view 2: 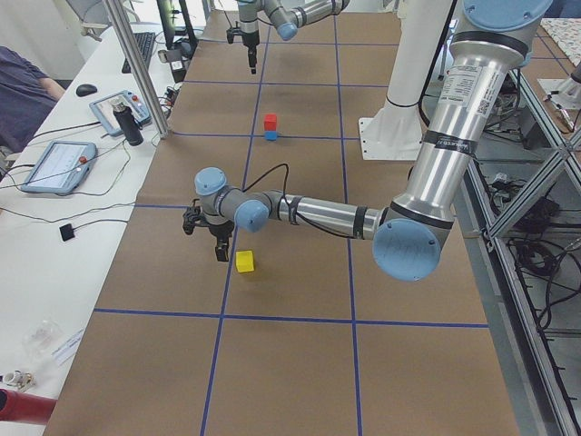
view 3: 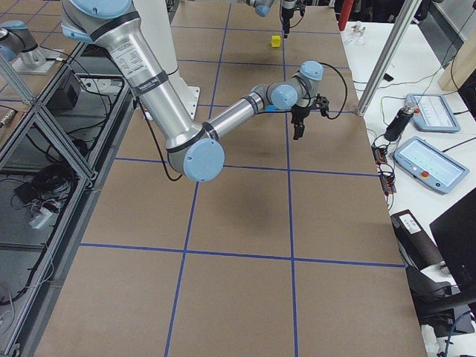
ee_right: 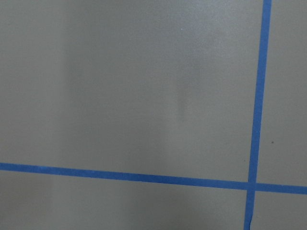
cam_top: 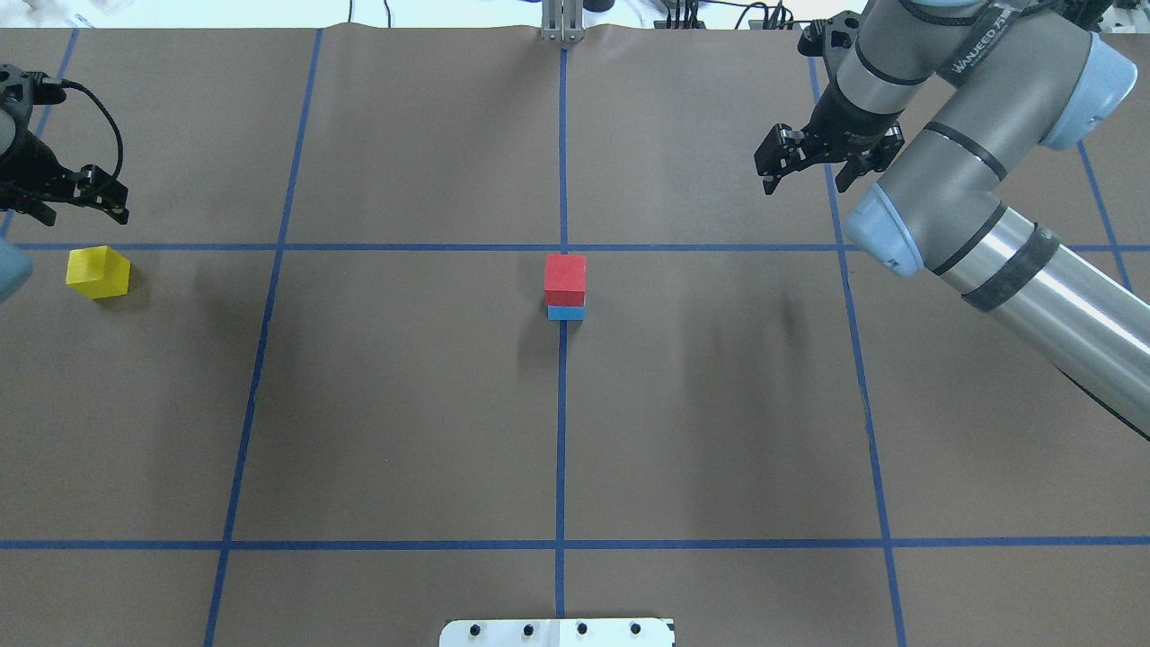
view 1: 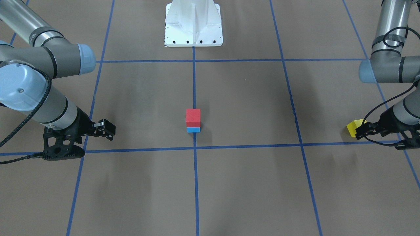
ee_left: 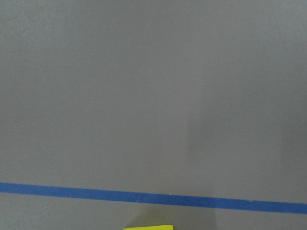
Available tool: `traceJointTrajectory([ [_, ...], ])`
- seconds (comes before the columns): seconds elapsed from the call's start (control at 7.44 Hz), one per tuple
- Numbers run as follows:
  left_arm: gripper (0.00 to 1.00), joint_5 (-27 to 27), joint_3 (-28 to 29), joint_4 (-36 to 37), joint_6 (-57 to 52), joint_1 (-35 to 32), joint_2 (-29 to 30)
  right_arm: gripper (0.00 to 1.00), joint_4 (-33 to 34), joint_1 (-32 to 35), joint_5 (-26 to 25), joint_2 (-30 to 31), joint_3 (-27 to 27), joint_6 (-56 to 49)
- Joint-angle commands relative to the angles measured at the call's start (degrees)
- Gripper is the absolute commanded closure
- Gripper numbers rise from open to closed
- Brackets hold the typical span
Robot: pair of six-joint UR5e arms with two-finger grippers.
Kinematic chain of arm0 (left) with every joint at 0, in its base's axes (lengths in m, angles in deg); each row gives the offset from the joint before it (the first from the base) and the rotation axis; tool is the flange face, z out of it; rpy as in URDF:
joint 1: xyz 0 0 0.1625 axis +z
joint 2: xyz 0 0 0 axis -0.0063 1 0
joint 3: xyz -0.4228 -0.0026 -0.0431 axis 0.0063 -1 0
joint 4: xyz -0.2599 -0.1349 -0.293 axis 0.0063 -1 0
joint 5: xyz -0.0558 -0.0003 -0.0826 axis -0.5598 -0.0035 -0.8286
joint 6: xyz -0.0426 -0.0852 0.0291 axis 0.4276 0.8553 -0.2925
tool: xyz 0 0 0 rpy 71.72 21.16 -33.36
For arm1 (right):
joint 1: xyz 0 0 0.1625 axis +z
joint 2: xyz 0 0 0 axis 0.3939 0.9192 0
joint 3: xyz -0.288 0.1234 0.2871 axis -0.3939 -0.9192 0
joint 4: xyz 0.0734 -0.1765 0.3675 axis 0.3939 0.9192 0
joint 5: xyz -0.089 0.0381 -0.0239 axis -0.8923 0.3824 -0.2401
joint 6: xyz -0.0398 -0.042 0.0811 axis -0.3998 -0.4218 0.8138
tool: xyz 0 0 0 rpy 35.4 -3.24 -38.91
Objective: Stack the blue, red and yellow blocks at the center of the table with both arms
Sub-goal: 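Lower the left gripper onto the yellow cube and close it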
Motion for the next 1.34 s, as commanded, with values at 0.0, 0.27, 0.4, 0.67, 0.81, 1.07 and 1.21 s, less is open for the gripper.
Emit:
traceJointTrajectory([
  [0.0, 0.0, 0.0, 0.3, -0.7, 0.0, 0.0, -1.3, 0.01, -0.4, 0.0, 0.0, 0.1, 0.0, 0.1],
  [0.27, 0.0, -0.1, 0.2, -0.7, 0.2, 0.2, -2.3, 0.01, -0.4, 0.0, 0.0, 0.0, 0.0, 0.1],
  [0.4, 0.0, -0.1, 0.0, -0.7, 0.4, 0.2, -2.5, 0.01, -0.4, 0.0, 0.0, 0.1, 0.0, 0.1],
  [0.67, 0.0, -0.3, 0.0, -1.4, 0.7, 0.4, -2.6, 0.01, -0.4, 0.0, 0.0, 0.1, 0.0, 0.1],
  [0.81, 0.0, -0.4, -0.1, -1.9, 2.9, 0.7, -2.5, 0.01, -0.4, 0.0, 0.0, 0.0, 0.0, 0.1],
  [1.07, 0.0, -0.4, 0.4, -6.0, 7.1, 3.0, -2.9, 0.01, -0.4, 0.0, -0.1, 0.0, 0.0, 0.0],
  [1.21, 0.0, -0.4, 0.4, -6.1, 7.0, 3.5, -3.7, 0.01, -0.5, 0.0, -0.1, 0.1, 0.0, -0.2],
])
